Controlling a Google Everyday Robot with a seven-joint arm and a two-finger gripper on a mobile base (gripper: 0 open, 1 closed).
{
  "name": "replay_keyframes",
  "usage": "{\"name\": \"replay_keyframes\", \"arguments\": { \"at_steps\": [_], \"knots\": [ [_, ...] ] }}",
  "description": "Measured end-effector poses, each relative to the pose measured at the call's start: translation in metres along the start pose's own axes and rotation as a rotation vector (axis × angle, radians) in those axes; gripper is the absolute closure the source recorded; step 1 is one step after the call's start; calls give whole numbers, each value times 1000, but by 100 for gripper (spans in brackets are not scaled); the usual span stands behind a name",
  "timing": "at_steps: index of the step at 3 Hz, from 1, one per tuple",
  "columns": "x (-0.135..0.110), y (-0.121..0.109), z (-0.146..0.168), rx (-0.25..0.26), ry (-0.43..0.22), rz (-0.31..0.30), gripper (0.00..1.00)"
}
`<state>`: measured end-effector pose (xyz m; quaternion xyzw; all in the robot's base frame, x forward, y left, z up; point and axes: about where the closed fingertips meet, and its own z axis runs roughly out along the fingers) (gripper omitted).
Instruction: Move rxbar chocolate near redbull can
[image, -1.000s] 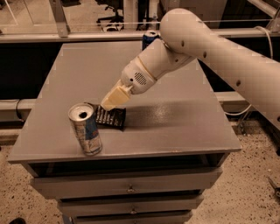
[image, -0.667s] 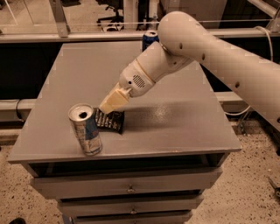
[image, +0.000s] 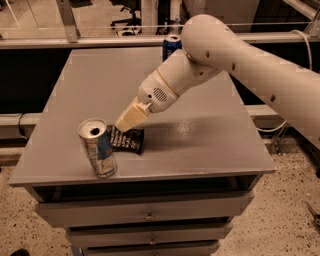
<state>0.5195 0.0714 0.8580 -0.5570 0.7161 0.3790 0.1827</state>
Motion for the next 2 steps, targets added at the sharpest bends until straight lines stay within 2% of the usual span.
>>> {"name": "replay_keyframes", "arguments": {
  "at_steps": [1,2],
  "knots": [
    [2,1,0,-1,1,6,23],
    [3,1,-1,1,2,8,1]
  ]
}}
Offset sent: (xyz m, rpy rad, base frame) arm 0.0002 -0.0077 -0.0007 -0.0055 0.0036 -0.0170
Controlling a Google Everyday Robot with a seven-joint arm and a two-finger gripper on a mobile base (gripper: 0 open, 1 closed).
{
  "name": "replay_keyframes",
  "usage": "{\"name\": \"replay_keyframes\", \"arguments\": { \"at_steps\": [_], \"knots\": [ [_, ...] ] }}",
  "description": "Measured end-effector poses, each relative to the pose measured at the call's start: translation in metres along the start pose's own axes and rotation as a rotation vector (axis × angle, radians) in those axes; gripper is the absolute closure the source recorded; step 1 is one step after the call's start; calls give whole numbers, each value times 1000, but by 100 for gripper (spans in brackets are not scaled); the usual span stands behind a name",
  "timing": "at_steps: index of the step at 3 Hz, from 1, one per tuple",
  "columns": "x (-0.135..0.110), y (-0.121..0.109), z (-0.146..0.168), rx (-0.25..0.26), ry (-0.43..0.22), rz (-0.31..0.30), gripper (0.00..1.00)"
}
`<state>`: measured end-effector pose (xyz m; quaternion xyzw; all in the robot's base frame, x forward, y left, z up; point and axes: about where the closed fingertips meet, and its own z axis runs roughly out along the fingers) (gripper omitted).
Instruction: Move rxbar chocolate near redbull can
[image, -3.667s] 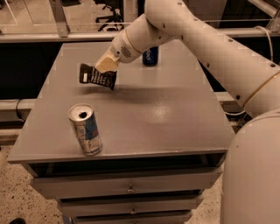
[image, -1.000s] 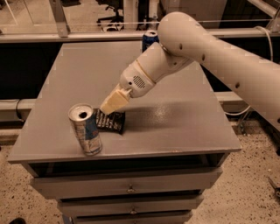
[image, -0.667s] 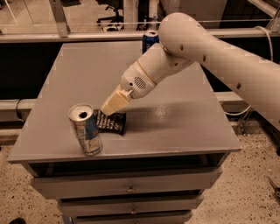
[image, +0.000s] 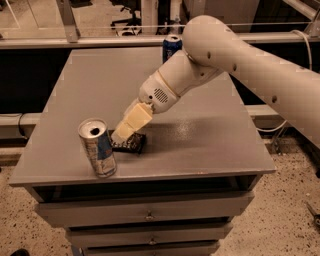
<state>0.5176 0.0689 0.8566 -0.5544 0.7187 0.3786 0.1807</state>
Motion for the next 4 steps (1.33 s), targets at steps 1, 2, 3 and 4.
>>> {"name": "replay_keyframes", "arguments": {
  "at_steps": [1,2,3,4],
  "knots": [
    [2,-6,-7,31,-11,3,0],
    [14,-30,-44,198,-38,-27,0],
    [26,-48,-87,346,-61,-81,0],
    [34,-64,-144,482,-96,-169,0]
  ]
}}
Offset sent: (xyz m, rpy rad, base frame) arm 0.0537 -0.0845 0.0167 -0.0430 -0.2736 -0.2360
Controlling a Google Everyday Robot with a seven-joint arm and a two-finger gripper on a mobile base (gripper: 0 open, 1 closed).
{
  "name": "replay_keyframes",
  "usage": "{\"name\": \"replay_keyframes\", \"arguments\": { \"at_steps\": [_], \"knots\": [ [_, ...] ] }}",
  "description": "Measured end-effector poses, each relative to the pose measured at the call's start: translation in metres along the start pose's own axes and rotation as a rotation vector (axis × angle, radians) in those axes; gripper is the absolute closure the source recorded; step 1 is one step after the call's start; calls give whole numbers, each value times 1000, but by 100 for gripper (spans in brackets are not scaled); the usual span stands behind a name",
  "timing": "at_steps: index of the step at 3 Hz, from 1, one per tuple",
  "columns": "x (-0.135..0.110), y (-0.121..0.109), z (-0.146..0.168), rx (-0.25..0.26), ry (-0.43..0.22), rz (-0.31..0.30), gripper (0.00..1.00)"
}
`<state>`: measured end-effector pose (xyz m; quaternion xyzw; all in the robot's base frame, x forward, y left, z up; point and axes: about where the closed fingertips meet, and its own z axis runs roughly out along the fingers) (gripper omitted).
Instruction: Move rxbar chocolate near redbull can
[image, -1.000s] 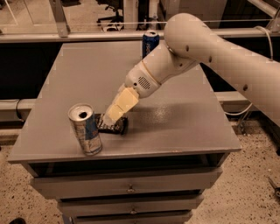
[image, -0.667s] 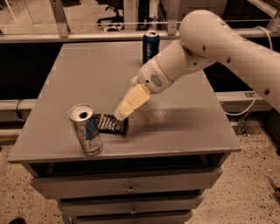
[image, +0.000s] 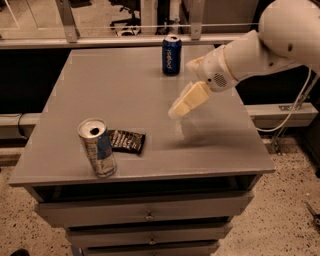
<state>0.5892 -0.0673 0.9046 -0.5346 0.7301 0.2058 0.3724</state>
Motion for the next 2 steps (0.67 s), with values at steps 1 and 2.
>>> {"name": "replay_keyframes", "arguments": {
  "at_steps": [1,2],
  "knots": [
    [2,-43,-34,103,-71,-88,0],
    [-5,-52,-42,125,-87,-126,0]
  ]
}}
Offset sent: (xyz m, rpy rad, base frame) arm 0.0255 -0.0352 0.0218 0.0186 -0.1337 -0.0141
